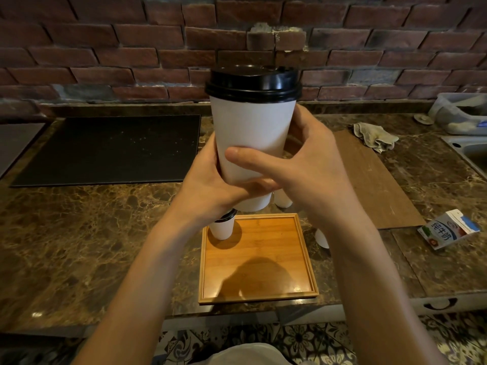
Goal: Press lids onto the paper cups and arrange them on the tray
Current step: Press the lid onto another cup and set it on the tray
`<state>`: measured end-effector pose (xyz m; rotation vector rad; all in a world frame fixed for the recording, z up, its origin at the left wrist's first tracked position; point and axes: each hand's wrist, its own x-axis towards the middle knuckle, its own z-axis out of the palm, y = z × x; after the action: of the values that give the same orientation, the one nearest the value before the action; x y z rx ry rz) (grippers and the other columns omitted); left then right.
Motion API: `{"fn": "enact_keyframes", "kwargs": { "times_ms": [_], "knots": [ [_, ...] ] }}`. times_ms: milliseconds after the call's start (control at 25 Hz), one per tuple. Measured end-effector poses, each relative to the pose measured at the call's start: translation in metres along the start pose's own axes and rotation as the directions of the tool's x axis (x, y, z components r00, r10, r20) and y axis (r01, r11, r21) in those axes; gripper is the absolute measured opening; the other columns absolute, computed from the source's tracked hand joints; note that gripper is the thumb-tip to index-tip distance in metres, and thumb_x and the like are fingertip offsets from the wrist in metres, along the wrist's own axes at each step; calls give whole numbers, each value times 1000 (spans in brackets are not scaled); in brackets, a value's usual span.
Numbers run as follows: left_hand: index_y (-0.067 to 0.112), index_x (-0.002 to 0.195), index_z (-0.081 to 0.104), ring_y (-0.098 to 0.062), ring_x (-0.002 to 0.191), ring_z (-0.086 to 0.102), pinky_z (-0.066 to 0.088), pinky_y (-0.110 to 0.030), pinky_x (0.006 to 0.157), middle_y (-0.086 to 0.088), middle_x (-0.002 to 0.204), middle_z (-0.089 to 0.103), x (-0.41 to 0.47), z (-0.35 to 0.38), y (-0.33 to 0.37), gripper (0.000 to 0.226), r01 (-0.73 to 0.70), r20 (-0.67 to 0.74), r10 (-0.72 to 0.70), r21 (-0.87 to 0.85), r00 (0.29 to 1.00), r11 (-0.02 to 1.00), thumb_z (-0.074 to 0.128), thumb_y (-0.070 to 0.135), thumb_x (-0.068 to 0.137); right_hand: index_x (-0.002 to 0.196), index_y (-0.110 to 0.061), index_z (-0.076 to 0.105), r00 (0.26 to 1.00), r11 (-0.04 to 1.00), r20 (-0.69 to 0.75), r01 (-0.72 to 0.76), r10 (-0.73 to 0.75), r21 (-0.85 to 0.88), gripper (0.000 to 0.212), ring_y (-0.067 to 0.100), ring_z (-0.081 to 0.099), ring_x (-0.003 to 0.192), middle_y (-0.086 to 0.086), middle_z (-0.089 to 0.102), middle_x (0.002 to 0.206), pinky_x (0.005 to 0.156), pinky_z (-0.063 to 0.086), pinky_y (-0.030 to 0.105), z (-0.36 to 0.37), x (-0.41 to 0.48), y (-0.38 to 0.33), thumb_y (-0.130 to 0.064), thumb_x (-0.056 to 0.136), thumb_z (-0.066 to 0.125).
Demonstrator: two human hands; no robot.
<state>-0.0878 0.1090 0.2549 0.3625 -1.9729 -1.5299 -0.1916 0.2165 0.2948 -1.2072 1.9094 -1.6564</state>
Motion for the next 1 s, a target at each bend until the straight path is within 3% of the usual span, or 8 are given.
{"fn": "enact_keyframes", "kwargs": {
  "times_ms": [160, 320, 440, 600, 1000],
  "knots": [
    [37, 114, 46, 6, 101, 60, 50, -7, 72, 31, 101, 63, 1, -6, 5, 75, -19, 79, 21, -22, 997, 1000, 88, 29, 52, 133, -21, 52, 997, 997, 75, 20, -26, 73, 75, 9, 59, 115, -8, 63, 122, 91, 56, 38, -8, 3, -1, -34, 67, 86],
    [25, 120, 50, -8, 104, 64, 53, -17, 76, 13, 107, 67, 0, -10, 6, 70, -2, 165, 19, -104, 986, 995, 79, 27, 57, 136, -18, 50, 983, 994, 174, 45, -62, 101, 78, 8, 60, 115, -6, 63, 124, 90, 56, 30, -14, 5, 1, -31, 66, 83],
    [20, 120, 50, -8, 103, 63, 52, -17, 77, 14, 105, 67, -2, -12, 8, 75, 19, 237, 17, -149, 971, 989, 84, 25, 54, 133, -14, 51, 964, 982, 254, 30, -78, 186, 74, 11, 63, 111, -4, 65, 119, 83, 55, 26, -16, 3, 3, -24, 67, 85],
    [22, 119, 50, -8, 105, 61, 52, -18, 80, 16, 108, 64, -6, -17, 8, 65, 48, 331, 24, -207, 943, 977, 80, 35, 63, 126, -14, 53, 939, 965, 330, 5, -94, 260, 66, 18, 63, 111, 0, 65, 116, 85, 54, 31, -17, 3, 5, -26, 66, 78],
    [17, 125, 48, -9, 107, 62, 53, -17, 78, 14, 109, 65, -4, -14, 5, 75, 24, 195, 3, -135, 981, 991, 83, 28, 59, 127, -18, 55, 964, 987, 256, 36, -76, 158, 61, 8, 64, 107, -6, 66, 114, 82, 55, 24, -13, 2, -2, -22, 72, 80]
  ]
}}
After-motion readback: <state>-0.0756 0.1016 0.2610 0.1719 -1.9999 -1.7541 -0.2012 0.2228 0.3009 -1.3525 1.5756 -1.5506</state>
